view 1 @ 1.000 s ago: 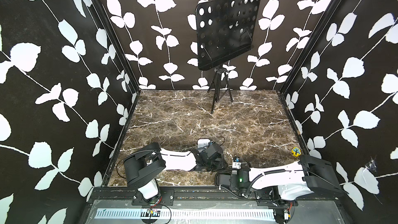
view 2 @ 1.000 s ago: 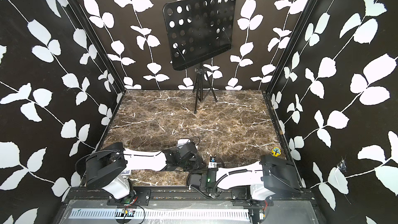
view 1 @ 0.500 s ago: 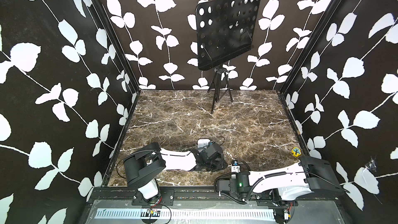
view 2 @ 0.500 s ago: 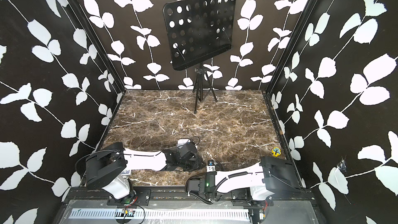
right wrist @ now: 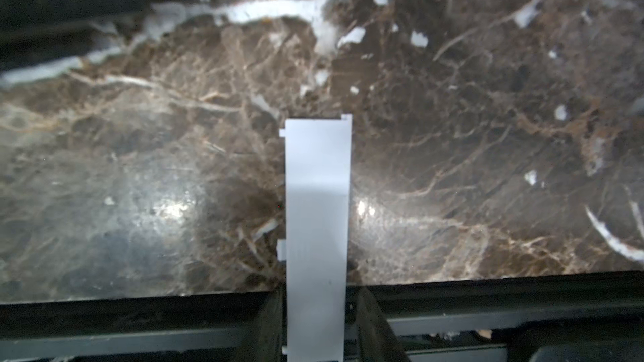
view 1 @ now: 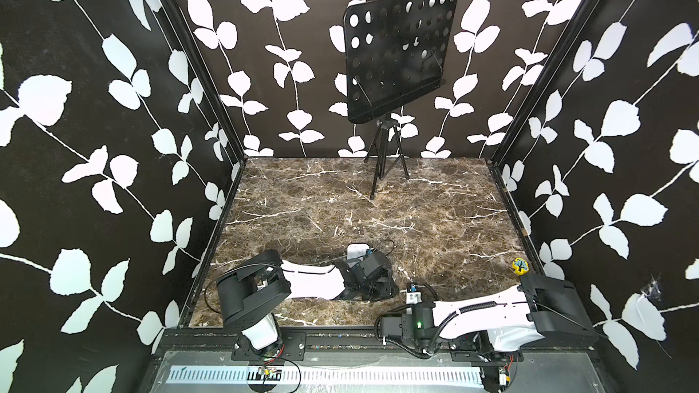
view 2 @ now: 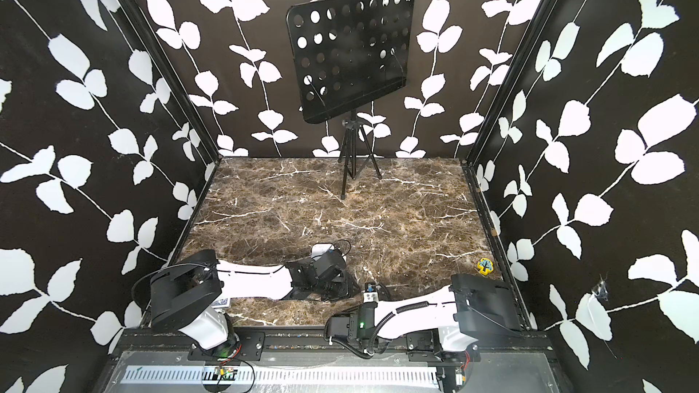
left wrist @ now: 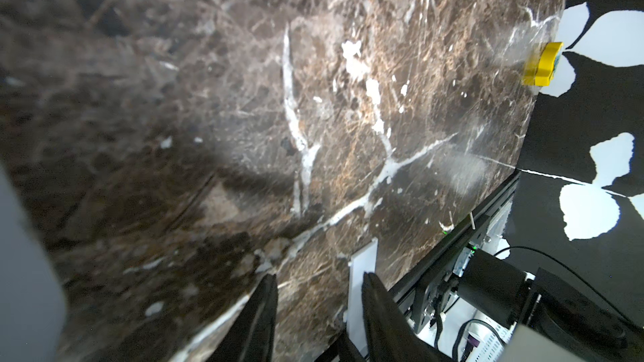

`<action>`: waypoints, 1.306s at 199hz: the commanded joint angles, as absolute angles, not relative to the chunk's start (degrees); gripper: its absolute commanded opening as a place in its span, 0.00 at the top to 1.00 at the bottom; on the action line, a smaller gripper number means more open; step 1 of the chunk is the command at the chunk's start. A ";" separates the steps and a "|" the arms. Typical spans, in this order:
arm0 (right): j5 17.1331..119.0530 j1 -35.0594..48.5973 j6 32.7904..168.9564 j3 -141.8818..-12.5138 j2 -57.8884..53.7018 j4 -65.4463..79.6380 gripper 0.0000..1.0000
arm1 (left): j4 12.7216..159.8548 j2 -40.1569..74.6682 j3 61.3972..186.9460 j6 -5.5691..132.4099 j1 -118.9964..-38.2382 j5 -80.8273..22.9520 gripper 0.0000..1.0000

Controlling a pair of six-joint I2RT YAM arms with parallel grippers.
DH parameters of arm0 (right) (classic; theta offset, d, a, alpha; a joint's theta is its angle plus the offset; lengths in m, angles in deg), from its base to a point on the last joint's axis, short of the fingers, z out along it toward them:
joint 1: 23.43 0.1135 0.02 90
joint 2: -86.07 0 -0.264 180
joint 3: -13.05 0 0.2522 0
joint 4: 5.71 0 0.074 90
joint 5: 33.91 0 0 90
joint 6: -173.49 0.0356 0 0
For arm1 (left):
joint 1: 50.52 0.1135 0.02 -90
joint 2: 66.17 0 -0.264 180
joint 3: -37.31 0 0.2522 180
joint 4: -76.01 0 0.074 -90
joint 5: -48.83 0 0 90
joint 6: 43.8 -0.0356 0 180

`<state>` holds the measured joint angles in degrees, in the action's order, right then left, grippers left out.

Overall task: Insert the battery into the alarm
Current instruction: Pick up the cover from the center of the board.

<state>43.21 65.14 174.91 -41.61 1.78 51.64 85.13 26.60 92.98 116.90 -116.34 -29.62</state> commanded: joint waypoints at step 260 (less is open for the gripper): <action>42.81 62.61 182.44 -29.27 8.53 37.89 0.77 | 85.36 23.82 93.52 115.24 -117.27 -26.14 0.53</action>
<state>44.13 63.83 177.42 -33.85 9.65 43.64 86.37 25.57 92.98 116.15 -116.54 -27.98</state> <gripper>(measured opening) 0.225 0.456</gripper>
